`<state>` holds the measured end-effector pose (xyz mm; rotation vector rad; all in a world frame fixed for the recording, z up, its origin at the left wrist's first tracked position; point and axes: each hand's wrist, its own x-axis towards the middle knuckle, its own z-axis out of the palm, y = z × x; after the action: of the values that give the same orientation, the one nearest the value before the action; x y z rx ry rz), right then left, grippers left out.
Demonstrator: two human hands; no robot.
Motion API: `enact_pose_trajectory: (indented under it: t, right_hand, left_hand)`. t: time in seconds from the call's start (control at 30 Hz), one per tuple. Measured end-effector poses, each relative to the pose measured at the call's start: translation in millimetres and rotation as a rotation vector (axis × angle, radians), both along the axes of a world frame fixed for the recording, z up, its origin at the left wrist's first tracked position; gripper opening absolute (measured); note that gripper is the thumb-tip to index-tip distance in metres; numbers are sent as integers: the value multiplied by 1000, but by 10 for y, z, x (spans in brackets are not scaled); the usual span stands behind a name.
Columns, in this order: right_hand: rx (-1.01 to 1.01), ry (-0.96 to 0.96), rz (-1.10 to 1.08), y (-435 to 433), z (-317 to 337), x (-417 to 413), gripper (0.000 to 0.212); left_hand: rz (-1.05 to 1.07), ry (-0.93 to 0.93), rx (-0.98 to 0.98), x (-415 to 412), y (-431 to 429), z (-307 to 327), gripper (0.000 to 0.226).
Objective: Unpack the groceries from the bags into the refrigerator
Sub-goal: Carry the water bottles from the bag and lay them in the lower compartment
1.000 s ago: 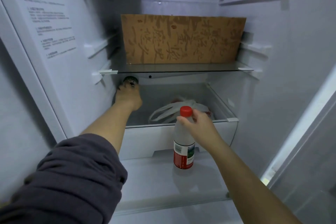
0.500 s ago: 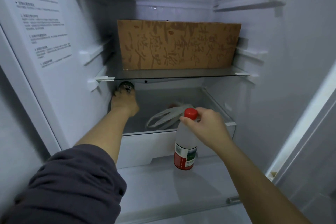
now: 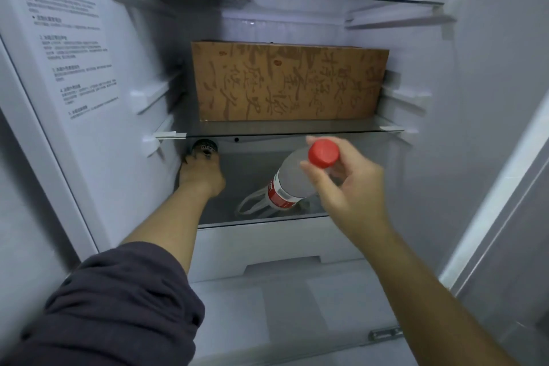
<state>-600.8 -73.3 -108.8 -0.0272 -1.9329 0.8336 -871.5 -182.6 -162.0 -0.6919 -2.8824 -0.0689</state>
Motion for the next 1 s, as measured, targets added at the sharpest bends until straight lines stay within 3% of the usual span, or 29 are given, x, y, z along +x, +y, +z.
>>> enact_pose_trajectory:
  t: [0.2, 0.3, 0.4, 0.63, 1.0]
  right_hand:
    - [208, 25, 74, 143, -517, -272, 37]
    - [240, -150, 67, 191, -716, -440, 45]
    - [126, -355, 73, 166, -844, -632, 61]
    - [131, -675, 76, 139, -721, -1167, 78]
    - [234, -688, 224, 39, -714, -1738, 79]
  left_hand:
    - [-2, -1, 9, 0, 4, 0, 61]
    - [-2, 15, 20, -4, 8, -9, 61]
    - [-1, 16, 29, -4, 4, -19, 61]
    - [-1, 17, 60, -21, 2, -44, 61]
    - [-21, -43, 193, -52, -33, -52, 58]
